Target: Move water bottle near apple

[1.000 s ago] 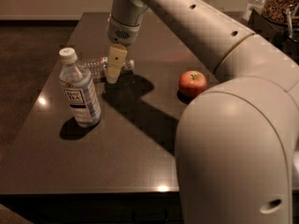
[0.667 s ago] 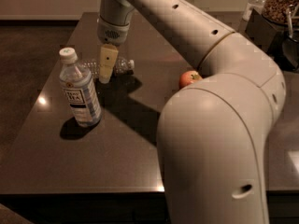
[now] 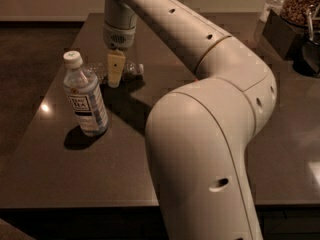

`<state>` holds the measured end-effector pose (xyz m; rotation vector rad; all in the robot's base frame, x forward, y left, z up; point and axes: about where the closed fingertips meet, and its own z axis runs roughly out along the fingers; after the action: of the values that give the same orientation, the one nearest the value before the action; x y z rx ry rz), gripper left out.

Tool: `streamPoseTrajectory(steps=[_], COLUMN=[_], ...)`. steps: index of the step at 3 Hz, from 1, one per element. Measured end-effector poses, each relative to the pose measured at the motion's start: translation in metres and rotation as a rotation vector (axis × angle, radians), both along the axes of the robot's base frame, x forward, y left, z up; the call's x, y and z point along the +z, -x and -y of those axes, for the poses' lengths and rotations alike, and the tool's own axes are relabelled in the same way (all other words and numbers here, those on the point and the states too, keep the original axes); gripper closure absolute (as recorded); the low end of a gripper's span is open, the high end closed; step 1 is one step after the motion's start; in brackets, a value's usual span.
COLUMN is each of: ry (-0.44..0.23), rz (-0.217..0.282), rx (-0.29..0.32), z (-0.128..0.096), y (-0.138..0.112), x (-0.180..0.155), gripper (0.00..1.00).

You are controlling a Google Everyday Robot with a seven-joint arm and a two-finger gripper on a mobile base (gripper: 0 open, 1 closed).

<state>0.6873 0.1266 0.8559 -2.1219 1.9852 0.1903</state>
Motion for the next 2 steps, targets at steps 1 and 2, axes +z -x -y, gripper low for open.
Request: streamPoseTrajectory(steps=[1, 2], ry=[0.006, -0.007], rz=[-0.012, -0.021], rx=[-0.003, -0.024], z=[0.007, 0.024], y=[-0.002, -0.001], x=[-0.002, 0.002], gripper=[0.46, 0.71])
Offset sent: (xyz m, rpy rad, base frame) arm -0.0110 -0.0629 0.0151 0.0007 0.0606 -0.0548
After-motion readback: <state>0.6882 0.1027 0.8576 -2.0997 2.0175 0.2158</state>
